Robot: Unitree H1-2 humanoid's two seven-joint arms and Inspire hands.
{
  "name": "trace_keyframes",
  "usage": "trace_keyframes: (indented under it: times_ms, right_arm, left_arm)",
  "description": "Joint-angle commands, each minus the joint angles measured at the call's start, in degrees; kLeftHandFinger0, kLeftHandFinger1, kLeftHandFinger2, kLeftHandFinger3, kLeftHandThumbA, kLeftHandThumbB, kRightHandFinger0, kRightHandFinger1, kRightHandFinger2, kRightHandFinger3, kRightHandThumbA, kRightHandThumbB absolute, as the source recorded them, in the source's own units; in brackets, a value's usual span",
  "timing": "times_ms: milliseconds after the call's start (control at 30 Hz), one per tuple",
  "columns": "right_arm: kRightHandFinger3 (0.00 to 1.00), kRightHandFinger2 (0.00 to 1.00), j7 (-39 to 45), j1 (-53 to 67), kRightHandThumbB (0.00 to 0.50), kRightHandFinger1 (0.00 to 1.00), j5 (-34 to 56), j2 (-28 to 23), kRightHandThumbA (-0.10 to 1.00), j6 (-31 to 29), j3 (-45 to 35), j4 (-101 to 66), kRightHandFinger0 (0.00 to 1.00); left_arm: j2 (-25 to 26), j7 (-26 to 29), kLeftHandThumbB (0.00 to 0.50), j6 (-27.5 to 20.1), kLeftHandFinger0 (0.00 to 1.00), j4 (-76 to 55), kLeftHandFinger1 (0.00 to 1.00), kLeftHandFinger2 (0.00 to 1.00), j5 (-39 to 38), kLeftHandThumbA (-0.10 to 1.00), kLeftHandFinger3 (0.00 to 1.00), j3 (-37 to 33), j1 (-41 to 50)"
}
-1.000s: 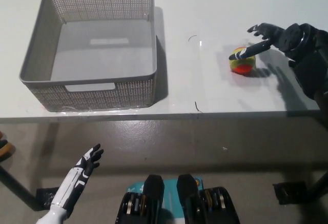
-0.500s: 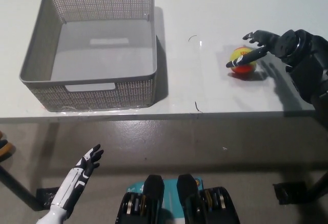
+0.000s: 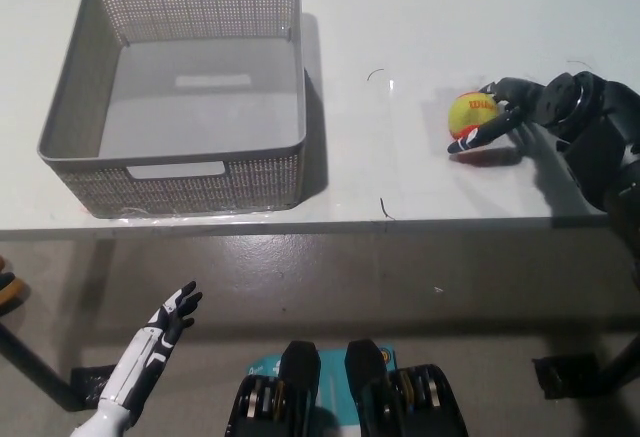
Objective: Use the right hand to pick up a tennis ball and put it into a container on the left side
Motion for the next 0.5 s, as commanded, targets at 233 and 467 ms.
trace_keyframes:
  times_ms: [233, 467]
  right_arm:
    - [1.00, 1.00, -4.1, -2.6, 0.401, 1.00, 3.3, -0.2, 1.00, -4.9, -3.1, 0.2, 1.00]
    - [0.28, 0.28, -29.1, 0.3, 0.201, 0.09, 6.0, 2.2, -0.10, -11.9, -9.7, 0.5, 0.02]
  left_arm:
    - [1.1, -0.5, 0.320, -2.2, 1.00, -0.6, 1.00, 1.00, 0.1, 1.00, 1.00, 0.4, -0.5]
    - [1.1, -0.5, 0.316, -2.1, 1.00, -0.4, 1.00, 1.00, 0.3, 1.00, 1.00, 0.4, -0.9]
